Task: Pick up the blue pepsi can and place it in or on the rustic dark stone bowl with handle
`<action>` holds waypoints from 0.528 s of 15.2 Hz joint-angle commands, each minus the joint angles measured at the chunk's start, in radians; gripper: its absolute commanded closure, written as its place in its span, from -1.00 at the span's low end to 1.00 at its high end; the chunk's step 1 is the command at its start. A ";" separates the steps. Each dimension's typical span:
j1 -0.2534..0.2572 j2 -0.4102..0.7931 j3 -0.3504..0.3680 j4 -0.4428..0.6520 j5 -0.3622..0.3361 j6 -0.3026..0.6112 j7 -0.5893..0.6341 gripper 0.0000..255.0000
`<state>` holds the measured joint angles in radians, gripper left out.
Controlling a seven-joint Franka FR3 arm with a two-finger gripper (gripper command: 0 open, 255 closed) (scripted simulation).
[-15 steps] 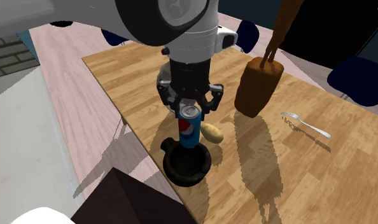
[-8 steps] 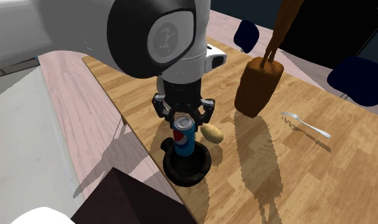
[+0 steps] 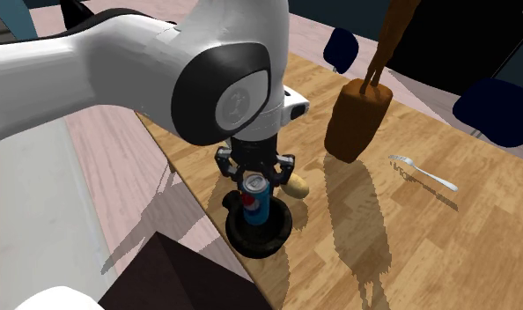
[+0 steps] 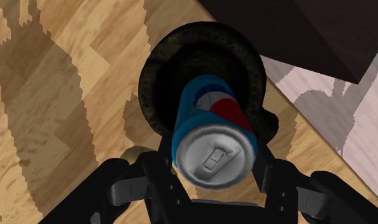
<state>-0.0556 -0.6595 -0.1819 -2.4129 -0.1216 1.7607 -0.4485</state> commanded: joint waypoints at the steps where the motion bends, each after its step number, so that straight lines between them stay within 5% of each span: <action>1: -0.001 -0.001 -0.001 -0.027 -0.002 0.027 0.002 1.00; 8: -0.002 0.000 -0.004 -0.055 -0.004 0.056 0.003 1.00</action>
<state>-0.0572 -0.6594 -0.1860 -2.4679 -0.1256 1.8161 -0.4457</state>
